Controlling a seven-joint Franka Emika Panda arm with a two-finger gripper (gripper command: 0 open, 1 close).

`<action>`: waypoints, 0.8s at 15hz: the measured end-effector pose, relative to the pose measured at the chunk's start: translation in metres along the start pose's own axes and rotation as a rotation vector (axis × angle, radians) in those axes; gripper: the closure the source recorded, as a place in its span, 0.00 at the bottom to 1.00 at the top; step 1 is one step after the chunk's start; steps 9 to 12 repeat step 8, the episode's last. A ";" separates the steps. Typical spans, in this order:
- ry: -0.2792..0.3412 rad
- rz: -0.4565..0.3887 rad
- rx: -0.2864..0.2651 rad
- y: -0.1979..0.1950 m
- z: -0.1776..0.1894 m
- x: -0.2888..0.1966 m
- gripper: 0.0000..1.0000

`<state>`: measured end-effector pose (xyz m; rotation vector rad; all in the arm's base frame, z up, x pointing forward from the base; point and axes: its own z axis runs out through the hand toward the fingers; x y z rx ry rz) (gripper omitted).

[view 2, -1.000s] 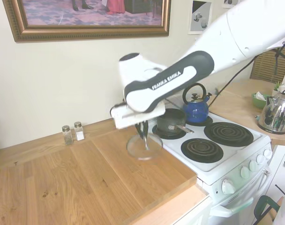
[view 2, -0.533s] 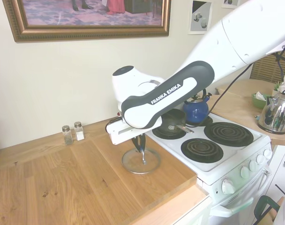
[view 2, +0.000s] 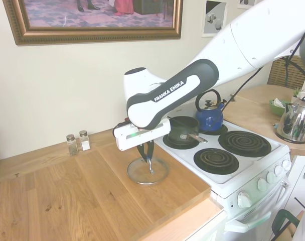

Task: Uncover the lid of the pot

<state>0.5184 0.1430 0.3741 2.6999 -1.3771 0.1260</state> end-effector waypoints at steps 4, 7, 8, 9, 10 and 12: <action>-0.016 -0.013 0.004 0.002 0.000 0.006 0.00; -0.054 -0.063 0.042 0.006 -0.016 0.004 0.00; -0.063 -0.076 0.058 0.011 -0.024 0.002 0.00; -0.063 -0.076 0.058 0.011 -0.024 0.002 0.00; -0.063 -0.076 0.058 0.011 -0.024 0.002 0.00; -0.063 -0.076 0.058 0.011 -0.024 0.002 0.00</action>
